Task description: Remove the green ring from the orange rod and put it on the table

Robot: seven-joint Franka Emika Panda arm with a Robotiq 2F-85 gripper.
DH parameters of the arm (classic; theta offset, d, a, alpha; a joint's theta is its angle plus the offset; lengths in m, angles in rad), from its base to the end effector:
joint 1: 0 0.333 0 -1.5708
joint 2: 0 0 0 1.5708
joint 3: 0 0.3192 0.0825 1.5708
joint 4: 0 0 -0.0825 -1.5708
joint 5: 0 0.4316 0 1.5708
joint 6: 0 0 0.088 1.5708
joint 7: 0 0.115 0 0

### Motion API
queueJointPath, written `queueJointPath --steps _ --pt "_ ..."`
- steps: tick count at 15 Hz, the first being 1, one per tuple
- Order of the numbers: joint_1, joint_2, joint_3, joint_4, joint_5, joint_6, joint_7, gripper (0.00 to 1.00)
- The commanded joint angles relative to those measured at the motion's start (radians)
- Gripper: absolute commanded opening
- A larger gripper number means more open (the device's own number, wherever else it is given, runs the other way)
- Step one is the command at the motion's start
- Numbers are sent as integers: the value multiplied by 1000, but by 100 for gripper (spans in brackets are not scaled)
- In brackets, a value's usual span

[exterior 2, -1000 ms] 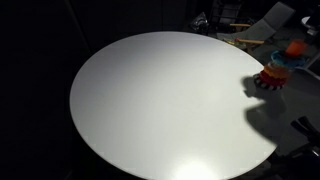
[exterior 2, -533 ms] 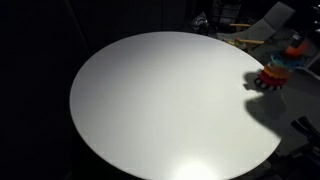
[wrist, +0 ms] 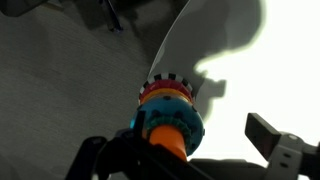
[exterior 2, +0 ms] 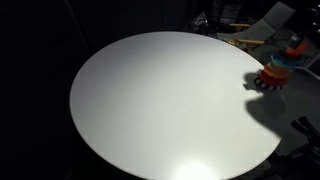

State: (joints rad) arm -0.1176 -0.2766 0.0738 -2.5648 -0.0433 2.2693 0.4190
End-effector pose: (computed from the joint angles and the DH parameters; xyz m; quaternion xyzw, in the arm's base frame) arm 0.4569 -0.0228 0.3241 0.9758 -0.2170 -0.0049 0.0279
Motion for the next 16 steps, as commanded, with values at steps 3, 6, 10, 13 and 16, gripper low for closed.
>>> queueJointPath --steps 3,6,10,13,16 --pt "-5 20 -5 -38 -52 139 62 100" --pt "-13 35 -5 -56 -79 197 83 100" --pt "-32 57 -10 -65 -123 235 115 100" --pt "-45 76 -17 -63 -158 252 137 100" --pt "-54 92 -24 -65 -186 272 153 100"
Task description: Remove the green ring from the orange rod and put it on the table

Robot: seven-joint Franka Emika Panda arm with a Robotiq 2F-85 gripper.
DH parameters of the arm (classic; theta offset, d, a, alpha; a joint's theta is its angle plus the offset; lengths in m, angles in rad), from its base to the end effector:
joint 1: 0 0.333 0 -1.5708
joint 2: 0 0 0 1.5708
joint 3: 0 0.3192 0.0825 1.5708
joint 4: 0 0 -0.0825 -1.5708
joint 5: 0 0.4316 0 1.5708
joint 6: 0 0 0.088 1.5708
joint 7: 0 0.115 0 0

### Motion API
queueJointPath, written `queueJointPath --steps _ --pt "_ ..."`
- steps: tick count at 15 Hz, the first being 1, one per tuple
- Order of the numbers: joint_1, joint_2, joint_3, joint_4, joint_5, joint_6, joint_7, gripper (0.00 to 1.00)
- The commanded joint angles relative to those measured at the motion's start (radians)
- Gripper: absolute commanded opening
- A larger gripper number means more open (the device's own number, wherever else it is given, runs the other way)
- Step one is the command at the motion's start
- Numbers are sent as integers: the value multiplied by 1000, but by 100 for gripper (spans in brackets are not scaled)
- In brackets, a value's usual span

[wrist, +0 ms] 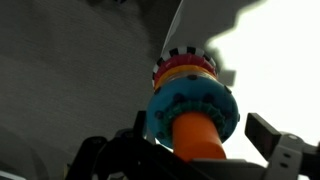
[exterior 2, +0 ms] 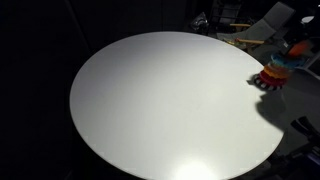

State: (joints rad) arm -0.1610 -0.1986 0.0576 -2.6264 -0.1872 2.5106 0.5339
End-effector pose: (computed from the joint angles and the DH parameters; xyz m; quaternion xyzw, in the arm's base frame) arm 0.4575 -0.0480 0.2825 0.9672 -0.2424 0.0533 0.0537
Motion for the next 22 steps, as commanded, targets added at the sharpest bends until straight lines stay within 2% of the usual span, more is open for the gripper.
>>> queueJointPath --steps 1,7,8,9,12,13,22 --pt "-11 18 -11 -4 -49 40 44 100" --pt "-7 40 -24 -20 -57 94 59 100" --pt "-7 43 -25 -24 -54 101 63 92" --pt "-7 46 -27 -26 -52 107 63 73" --pt "-8 39 -30 -24 -43 116 64 49" --pt "-9 31 -30 -22 -42 115 64 45" --pt "10 -56 -29 -3 12 16 37 44"
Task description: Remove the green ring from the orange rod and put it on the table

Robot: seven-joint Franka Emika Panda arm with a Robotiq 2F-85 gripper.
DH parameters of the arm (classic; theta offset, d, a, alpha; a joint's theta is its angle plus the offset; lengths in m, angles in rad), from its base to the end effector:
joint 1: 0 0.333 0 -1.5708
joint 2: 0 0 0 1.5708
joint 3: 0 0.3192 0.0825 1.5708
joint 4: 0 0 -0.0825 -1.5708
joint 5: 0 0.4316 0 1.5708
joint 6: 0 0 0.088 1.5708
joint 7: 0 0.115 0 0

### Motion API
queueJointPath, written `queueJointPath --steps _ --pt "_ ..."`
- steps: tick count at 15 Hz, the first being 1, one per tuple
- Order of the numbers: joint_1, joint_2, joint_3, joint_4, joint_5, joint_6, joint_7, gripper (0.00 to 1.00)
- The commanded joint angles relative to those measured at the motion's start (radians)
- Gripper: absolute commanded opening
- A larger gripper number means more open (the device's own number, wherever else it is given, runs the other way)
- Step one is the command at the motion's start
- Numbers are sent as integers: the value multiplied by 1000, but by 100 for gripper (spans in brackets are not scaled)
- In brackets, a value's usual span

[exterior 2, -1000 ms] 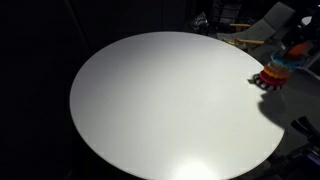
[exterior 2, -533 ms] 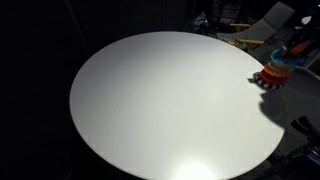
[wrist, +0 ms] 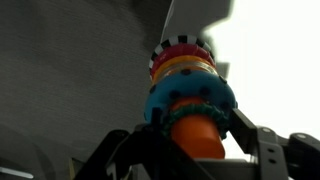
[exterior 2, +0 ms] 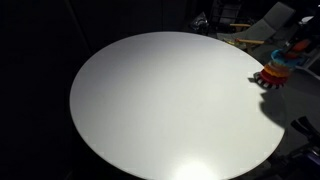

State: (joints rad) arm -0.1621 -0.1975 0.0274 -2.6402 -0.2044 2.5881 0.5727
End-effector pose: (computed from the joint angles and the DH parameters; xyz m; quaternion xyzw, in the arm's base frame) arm 0.4587 -0.0597 0.2836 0.9592 -0.2661 0.0838 0.0453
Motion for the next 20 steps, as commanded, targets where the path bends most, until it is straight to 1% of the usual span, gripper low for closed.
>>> queueJointPath --steps 1,5,9,11,16,20 --pt "17 -73 2 15 42 -76 -8 44" --pt "41 -139 11 25 104 -108 -28 44" --pt "86 -182 28 30 179 -122 -64 44" --pt "104 -180 53 21 188 -128 -65 44" --pt "152 -127 111 0 188 -158 -63 44" --pt "172 -76 137 -34 176 -138 -58 44"
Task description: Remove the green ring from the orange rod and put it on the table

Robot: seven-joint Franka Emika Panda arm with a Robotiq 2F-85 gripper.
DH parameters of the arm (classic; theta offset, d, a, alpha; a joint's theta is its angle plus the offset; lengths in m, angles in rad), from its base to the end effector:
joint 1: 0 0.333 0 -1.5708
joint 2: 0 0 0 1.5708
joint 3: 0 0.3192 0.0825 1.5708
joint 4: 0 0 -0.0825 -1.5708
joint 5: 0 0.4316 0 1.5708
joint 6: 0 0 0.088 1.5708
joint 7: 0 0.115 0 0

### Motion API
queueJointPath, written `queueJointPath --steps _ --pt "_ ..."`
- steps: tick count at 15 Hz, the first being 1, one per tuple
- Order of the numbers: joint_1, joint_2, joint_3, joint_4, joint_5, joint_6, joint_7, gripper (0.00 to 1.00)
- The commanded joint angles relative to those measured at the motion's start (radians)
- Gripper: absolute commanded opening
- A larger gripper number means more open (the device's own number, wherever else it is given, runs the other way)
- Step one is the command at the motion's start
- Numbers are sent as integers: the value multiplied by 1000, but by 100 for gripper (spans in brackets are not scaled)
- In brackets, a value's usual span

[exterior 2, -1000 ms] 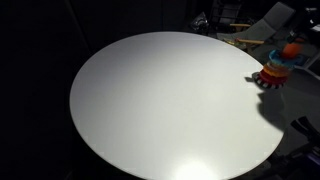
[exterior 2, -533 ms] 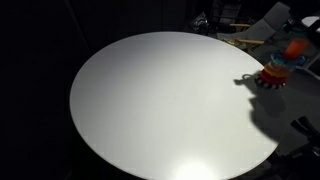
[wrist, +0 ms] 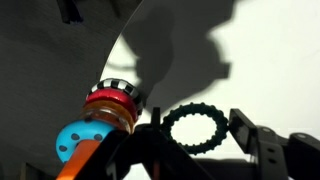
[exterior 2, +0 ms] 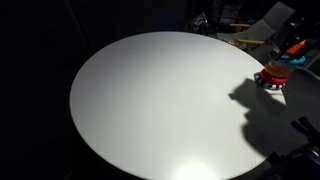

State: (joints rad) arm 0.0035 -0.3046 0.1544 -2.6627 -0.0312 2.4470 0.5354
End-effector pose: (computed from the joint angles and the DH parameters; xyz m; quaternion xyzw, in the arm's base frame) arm 0.4390 0.0653 0.3065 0.9825 -0.1785 0.0513 0.0173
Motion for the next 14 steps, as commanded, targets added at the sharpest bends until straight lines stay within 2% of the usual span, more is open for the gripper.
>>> queueJointPath --steps 1,8,9,10,11,14 --pt "9 46 15 -23 -1 16 -17 44" --pt "19 157 18 -82 -12 148 5 44" --pt "20 168 17 -84 -17 160 7 78" --pt "22 177 15 -85 -17 162 4 93" --pt "23 182 14 -85 -21 161 4 99" --pt "27 181 12 -77 -48 122 1 100"
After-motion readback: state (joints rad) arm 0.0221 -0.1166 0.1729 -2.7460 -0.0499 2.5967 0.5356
